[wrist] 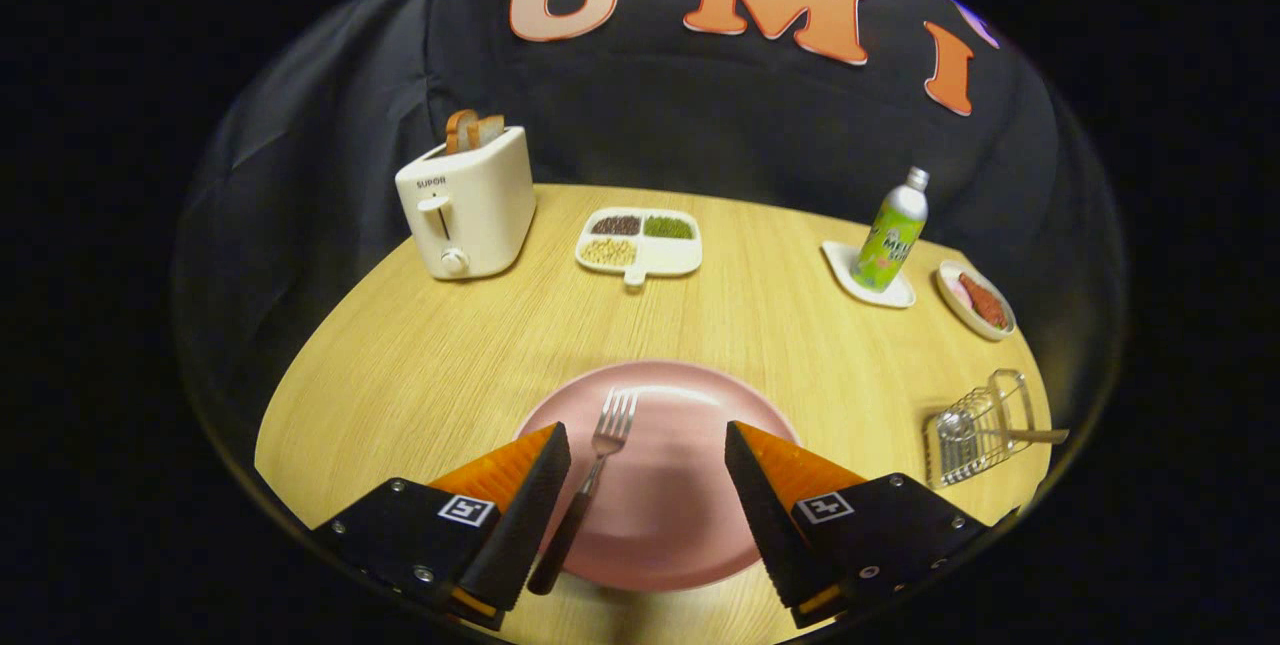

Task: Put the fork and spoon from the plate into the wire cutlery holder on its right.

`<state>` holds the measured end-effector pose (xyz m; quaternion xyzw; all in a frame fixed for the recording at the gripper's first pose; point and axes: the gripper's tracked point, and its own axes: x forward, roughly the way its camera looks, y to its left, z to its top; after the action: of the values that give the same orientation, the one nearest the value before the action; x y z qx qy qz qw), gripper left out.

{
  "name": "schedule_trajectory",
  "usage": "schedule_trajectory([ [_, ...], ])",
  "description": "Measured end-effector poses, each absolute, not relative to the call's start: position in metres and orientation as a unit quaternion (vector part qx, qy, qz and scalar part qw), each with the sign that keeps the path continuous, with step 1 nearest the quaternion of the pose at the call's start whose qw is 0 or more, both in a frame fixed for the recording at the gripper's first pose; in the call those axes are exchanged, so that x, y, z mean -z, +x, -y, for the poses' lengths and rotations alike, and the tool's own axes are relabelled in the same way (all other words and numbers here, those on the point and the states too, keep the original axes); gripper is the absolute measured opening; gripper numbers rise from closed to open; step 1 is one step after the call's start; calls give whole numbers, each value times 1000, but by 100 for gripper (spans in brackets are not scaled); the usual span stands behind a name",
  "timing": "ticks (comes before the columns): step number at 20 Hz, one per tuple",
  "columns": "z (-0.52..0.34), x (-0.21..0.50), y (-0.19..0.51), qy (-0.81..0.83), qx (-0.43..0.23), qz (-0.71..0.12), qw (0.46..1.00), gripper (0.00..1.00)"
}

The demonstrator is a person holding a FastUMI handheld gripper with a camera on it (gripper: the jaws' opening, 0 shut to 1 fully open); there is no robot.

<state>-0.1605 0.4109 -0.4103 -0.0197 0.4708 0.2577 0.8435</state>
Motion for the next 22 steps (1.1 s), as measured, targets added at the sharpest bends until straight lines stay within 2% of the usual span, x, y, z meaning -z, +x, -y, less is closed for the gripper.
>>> schedule_trajectory([
  [2,-414,423,-171,-35,-262,-492,830,87],
  [8,-415,447,-202,-66,-270,-553,786,54],
  [12,-413,451,-211,-74,-272,-569,773,27],
  [13,-414,453,-207,-74,-265,-573,772,17],
  [17,-411,451,-208,-46,-260,-590,763,7],
  [22,-396,428,-186,-9,-256,-561,787,5],
])
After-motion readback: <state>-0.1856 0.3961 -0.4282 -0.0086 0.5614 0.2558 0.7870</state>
